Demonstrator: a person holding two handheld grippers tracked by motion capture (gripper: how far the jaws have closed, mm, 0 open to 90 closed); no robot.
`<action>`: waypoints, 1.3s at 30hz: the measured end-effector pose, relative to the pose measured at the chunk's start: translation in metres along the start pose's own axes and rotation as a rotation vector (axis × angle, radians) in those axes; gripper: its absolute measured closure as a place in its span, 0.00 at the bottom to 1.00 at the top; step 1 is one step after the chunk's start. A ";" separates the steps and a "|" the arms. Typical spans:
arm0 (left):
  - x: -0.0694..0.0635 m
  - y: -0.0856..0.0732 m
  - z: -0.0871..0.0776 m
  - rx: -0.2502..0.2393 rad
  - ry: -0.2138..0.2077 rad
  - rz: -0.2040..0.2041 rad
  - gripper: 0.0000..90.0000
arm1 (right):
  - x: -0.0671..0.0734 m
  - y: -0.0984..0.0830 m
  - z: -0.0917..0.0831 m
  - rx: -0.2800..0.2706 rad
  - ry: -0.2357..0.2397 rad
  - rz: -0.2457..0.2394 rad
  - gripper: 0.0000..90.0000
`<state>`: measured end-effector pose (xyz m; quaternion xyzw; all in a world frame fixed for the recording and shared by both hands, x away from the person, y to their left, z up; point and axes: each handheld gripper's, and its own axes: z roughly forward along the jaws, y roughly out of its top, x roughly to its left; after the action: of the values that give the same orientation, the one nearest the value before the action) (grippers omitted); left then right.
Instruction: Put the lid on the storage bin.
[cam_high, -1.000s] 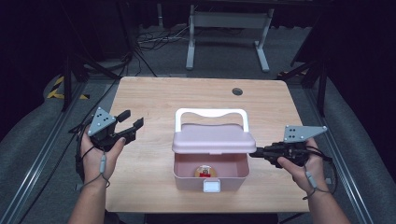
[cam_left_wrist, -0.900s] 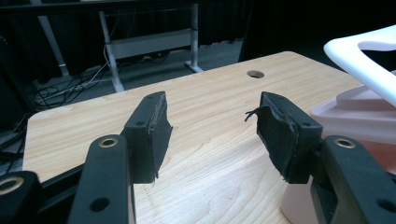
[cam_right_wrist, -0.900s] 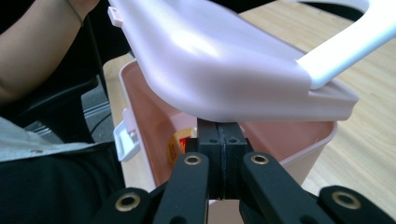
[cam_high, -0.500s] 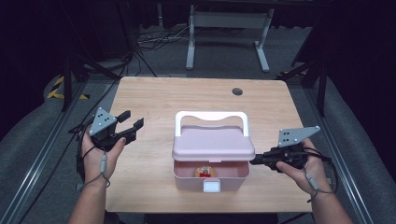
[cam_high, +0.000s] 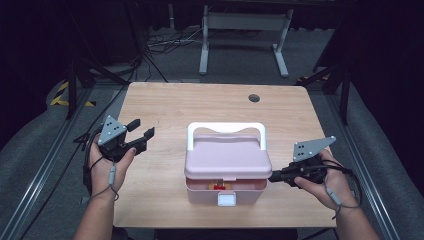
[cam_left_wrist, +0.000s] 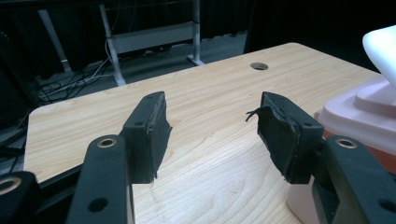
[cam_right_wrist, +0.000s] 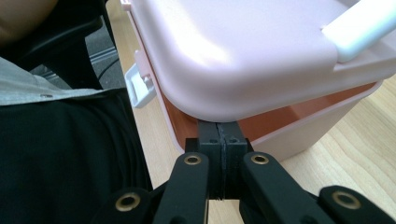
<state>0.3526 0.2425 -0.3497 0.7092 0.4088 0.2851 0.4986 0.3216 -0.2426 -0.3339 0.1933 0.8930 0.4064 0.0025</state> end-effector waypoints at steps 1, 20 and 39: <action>0.000 0.000 0.000 -0.001 0.000 -0.001 0.48 | 0.000 0.000 0.000 0.009 0.001 0.002 1.00; 0.003 -0.006 0.006 0.023 -0.006 -0.011 0.47 | 0.001 -0.002 0.006 0.109 0.022 0.003 1.00; 0.002 -0.007 0.008 0.033 -0.011 -0.005 0.47 | 0.000 -0.004 0.012 0.208 0.036 0.000 1.00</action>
<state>0.3583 0.2418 -0.3591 0.7179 0.4124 0.2732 0.4898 0.3216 -0.2362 -0.3452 0.1852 0.9303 0.3147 -0.0337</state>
